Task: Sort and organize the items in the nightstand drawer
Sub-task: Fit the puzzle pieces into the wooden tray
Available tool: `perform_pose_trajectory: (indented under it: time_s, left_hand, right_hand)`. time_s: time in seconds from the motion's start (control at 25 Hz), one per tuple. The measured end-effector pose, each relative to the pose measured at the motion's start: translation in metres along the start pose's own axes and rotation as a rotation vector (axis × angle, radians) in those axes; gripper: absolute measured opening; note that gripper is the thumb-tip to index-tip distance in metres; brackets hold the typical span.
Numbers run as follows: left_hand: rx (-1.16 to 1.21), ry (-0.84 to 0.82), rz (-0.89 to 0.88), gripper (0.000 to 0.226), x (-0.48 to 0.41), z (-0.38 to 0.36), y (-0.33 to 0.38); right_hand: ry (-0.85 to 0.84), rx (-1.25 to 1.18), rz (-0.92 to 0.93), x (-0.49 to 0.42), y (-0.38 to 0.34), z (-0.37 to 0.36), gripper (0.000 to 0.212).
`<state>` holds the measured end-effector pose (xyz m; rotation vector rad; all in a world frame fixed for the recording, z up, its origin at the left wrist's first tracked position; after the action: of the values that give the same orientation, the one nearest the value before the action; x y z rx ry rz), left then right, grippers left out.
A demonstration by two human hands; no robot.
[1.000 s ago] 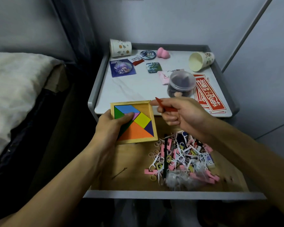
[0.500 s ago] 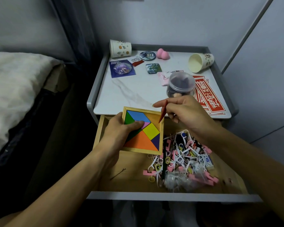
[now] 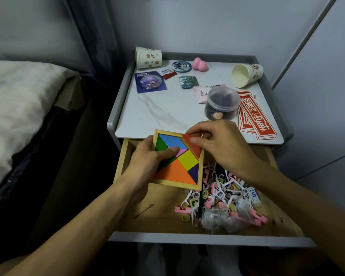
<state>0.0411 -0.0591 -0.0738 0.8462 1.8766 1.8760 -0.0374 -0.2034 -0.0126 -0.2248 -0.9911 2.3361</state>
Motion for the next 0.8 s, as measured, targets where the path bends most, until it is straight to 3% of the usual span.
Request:
perform_pose_trajectory:
  time_s: [0.12, 0.24, 0.36, 0.48, 0.56, 0.64, 0.72, 0.8]
  left_hand:
    - [0.019, 0.007, 0.014, 0.031, 0.001, 0.0, 0.0]
    - [0.046, 0.007, 0.023, 0.031, 0.0, 0.002, 0.002]
    - [0.083, 0.043, 0.037, 0.032, 0.0, 0.007, 0.006]
    - [0.13, 0.185, 0.017, 0.027, -0.007, 0.034, 0.017]
    - [0.154, 0.309, -0.009, 0.028, -0.015, 0.064, 0.023]
    - [0.18, 0.403, -0.017, 0.036, -0.021, 0.09, 0.024]
    - [0.199, 0.441, -0.015, 0.04, -0.025, 0.099, 0.022]
    - [0.204, 0.437, -0.011, 0.04, -0.026, 0.097, 0.021]
  right_hand:
    - [0.076, 0.067, 0.076, 0.002, -0.006, -0.002, 0.017]
    - [0.129, 0.033, 0.005, -0.001, 0.001, 0.001, 0.028]
    - [0.02, -0.229, -0.196, -0.004, 0.019, -0.007, 0.032]
    - [-0.023, -0.462, -0.305, -0.001, 0.033, -0.017, 0.02]
    - [-0.099, -0.368, -0.272, 0.005, 0.034, -0.037, 0.012]
    - [-0.324, -0.162, -0.164, 0.02, 0.024, -0.084, 0.01]
    - [-0.568, 0.178, 0.041, 0.04, 0.016, -0.142, 0.019]
    - [-0.633, 0.449, 0.277, 0.05, 0.011, -0.188, 0.025]
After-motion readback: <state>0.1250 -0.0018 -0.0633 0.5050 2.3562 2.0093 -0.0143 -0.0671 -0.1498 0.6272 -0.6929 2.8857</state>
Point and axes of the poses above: each hand's wrist, its own x-axis away from the middle knuckle, its own z-axis out of the back of the hand, y = z × x, the point moved 8 cm from there along -x, towards the middle knuckle, and after that the axes turned 13 degrees about -z, right-handed, at the moved point
